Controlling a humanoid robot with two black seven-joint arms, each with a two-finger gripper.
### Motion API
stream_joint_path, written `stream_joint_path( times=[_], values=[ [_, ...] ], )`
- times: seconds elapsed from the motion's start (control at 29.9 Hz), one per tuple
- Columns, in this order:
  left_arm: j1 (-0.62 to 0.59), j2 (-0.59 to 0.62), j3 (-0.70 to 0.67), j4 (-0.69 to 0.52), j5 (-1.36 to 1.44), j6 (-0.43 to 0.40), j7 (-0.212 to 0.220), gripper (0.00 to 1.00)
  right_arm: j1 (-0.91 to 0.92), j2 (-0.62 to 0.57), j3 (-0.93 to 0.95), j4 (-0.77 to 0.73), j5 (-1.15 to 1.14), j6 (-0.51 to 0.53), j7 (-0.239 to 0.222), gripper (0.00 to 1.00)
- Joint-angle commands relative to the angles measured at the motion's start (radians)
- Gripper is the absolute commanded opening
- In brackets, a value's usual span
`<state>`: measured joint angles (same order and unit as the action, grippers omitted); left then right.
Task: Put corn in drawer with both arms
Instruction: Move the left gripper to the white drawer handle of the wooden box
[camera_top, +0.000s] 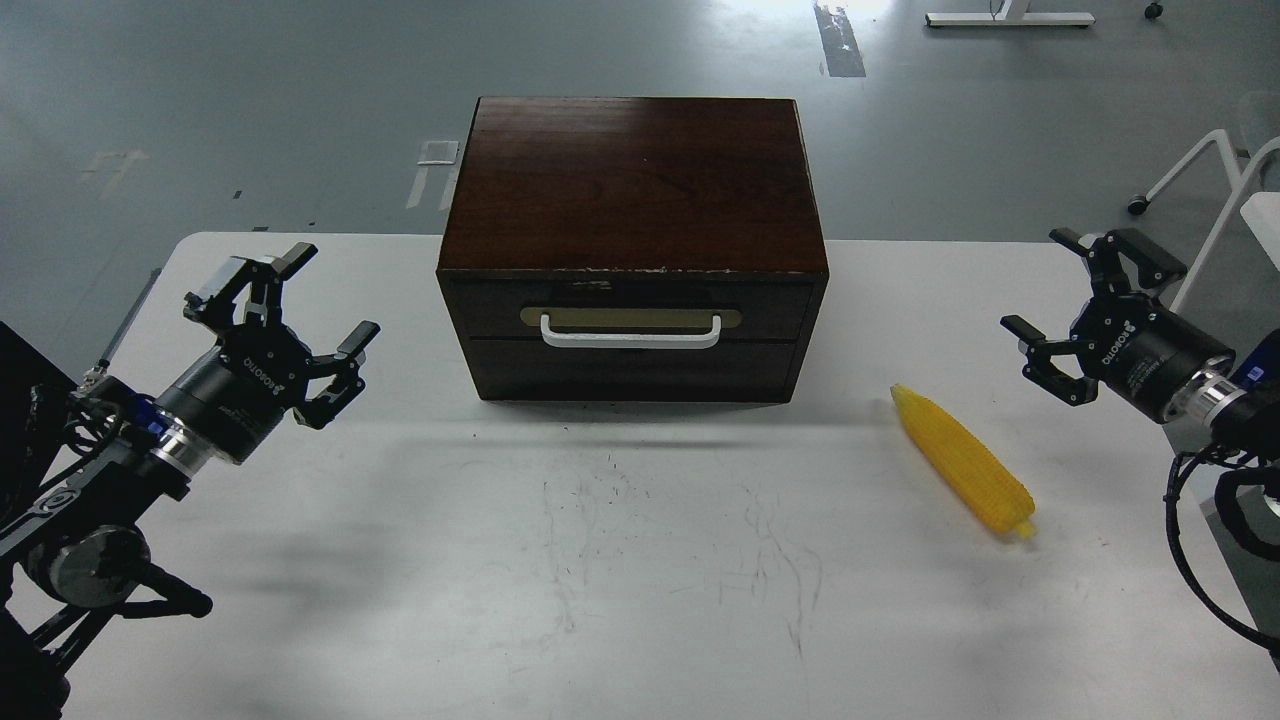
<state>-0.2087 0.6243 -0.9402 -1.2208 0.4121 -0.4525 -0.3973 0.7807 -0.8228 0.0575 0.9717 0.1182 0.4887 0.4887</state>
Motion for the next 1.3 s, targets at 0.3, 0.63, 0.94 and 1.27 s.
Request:
stream_joint_path(
  times=[0.3, 0.63, 0.94, 1.27],
  values=[
    [-0.009, 0.035, -0.023, 0.000, -0.012, -0.006, -0.005, 0.99, 0.000, -0.001, 0.004, -0.001, 0.000, 0.000, 0.000, 1.00],
    [-0.237, 0.201, -0.026, -0.014, 0.087, -0.036, -0.006, 0.99, 0.002, -0.002, 0.008, -0.008, 0.000, 0.000, 0.000, 1.00],
    [-0.596, 0.195, 0.023, -0.187, 0.708, -0.036, -0.091, 0.99, 0.002, -0.002, 0.015, -0.013, -0.002, 0.000, 0.000, 1.00],
    [-1.000, -0.037, 0.447, -0.220, 1.214, -0.036, -0.091, 0.99, 0.008, -0.009, 0.015, -0.014, 0.000, 0.000, 0.000, 1.00]
  ],
)
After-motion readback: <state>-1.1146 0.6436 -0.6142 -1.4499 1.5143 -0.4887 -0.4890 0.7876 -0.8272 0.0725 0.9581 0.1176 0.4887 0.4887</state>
